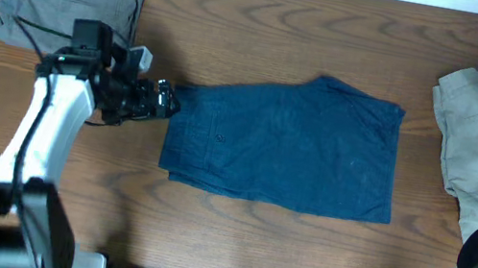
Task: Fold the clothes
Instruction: 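Grasp the left end of the navy trousers with the left gripper, then lift the left end and fold it rightward over the trousers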
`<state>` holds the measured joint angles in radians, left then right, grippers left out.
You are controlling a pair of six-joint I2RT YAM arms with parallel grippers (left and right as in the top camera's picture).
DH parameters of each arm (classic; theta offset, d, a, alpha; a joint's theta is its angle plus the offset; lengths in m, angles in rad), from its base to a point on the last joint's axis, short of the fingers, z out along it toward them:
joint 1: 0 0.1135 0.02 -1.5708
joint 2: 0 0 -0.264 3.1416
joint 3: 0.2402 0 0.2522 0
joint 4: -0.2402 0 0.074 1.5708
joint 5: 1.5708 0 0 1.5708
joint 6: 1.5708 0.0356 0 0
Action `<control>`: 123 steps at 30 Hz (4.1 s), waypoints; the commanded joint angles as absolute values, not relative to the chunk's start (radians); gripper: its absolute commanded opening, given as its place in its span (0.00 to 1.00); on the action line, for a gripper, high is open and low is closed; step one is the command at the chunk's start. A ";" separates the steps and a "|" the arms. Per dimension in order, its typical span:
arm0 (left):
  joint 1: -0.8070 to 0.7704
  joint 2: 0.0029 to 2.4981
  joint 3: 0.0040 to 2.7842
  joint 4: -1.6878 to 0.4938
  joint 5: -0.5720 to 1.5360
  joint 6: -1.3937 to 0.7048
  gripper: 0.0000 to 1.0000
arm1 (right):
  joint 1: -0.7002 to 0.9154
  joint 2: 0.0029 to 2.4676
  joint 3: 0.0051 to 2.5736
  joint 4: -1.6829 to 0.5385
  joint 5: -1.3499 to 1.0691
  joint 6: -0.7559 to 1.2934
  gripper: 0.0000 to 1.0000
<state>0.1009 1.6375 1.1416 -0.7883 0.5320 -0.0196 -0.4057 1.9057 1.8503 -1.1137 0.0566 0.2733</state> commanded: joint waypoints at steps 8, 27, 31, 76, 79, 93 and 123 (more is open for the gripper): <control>0.109 1.876 1.154 -0.761 0.656 0.103 0.98 | -0.412 1.904 1.854 -1.115 0.060 0.261 0.99; -0.008 2.079 1.107 -0.720 0.761 0.176 0.72 | -0.412 1.904 1.854 -1.115 0.060 0.261 0.99; -0.006 2.079 1.107 -0.705 0.627 0.036 0.33 | -0.412 1.904 1.854 -1.115 0.060 0.261 0.99; -0.387 1.824 1.794 -1.319 0.067 -0.272 0.06 | -0.412 1.904 1.854 -1.115 0.060 0.261 0.99; -0.413 1.872 1.784 -1.291 0.067 -0.275 0.06 | -0.412 1.904 1.854 -1.115 0.060 0.261 0.99; -0.535 2.038 1.783 -1.172 0.150 -0.275 0.06 | -0.412 1.904 1.854 -1.115 0.060 0.261 0.99; -0.673 2.091 1.782 -1.102 0.136 -0.336 0.26 | -0.412 1.904 1.854 -1.115 0.059 0.261 0.99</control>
